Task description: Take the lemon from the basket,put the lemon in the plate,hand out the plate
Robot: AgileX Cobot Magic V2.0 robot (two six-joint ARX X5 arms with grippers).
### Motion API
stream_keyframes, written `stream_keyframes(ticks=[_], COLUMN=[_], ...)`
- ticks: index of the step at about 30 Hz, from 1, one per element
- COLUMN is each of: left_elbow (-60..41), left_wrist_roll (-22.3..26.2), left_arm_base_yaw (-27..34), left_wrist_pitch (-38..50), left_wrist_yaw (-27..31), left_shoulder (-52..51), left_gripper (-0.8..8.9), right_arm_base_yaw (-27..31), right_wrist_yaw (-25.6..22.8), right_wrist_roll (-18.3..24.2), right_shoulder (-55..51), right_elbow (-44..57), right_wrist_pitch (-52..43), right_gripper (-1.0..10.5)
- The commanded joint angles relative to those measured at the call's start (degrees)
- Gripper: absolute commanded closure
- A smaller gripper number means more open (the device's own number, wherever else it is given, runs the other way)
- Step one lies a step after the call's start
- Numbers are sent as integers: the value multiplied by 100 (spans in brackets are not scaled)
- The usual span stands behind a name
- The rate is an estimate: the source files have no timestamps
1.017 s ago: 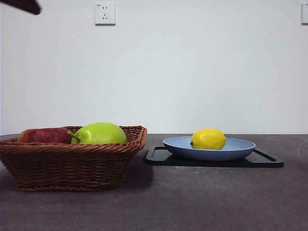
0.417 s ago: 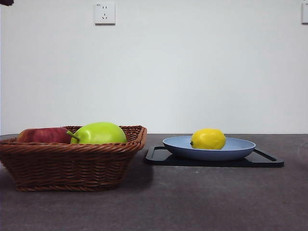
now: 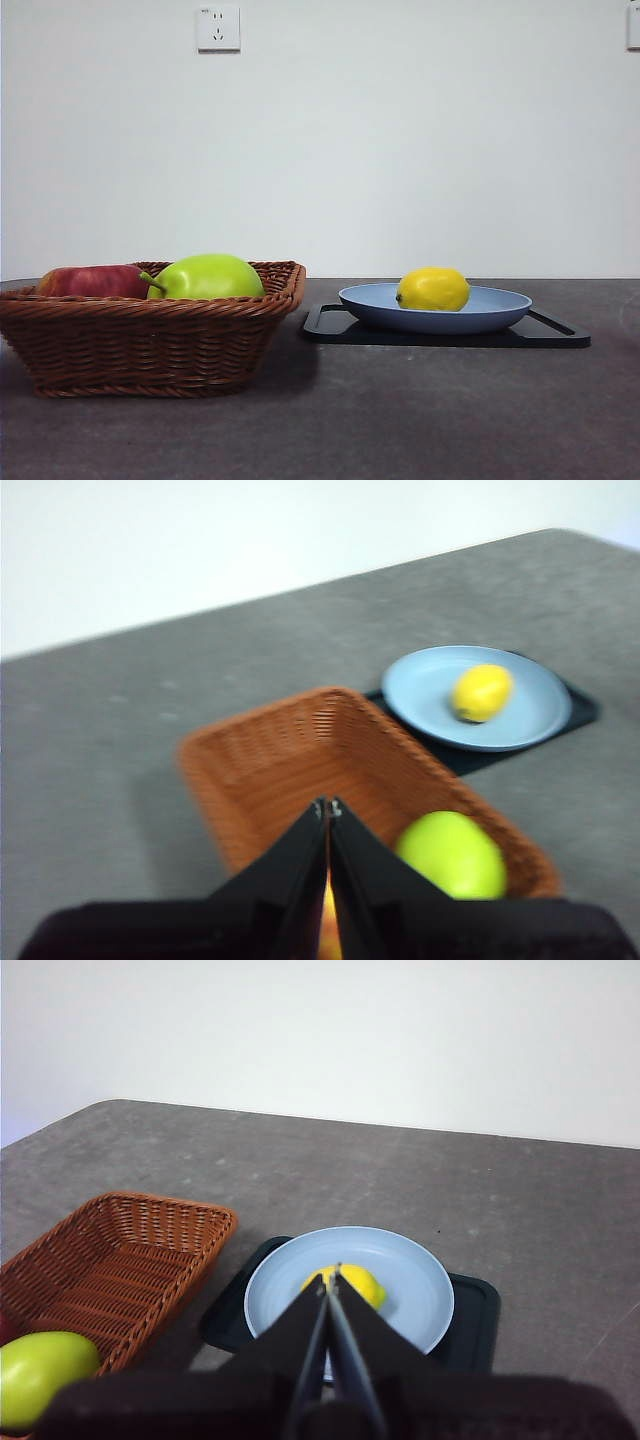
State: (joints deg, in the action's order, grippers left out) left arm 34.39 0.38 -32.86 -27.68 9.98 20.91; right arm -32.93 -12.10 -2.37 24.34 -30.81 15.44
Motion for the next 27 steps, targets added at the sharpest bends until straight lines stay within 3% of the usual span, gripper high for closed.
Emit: stream_keyframes(ticks=[1,8,13,23,27], left_elbow=[13,-769,-1438,-2771,-3034], left_wrist_roll=[415,511,542,509,363], left_arm_base_yaw=[450,2164,3080,3639,3685], left_wrist_pitch=[-107,629,929,1635,1602], left_wrist_yaw=[46,378,-120,-765,-745], left_shoulder=[-566,-1729,-1976,-1998,-2083], left_gripper=[805,805,805,805,805], right_arm_base_yaw=[-37,-37,-37,-37,-37], right_wrist_yaw=[-28,-28,-28,-28,-28], right_wrist_roll=[-76,-74,-74,-74,-74], right_shoulder=[2,2,2,2,2], right_elbow=[-35,-35,-35,-35,-35], right_wrist_pitch=[-37,-37,-37,-37,-37], right_gripper=[943,943,943,943,943])
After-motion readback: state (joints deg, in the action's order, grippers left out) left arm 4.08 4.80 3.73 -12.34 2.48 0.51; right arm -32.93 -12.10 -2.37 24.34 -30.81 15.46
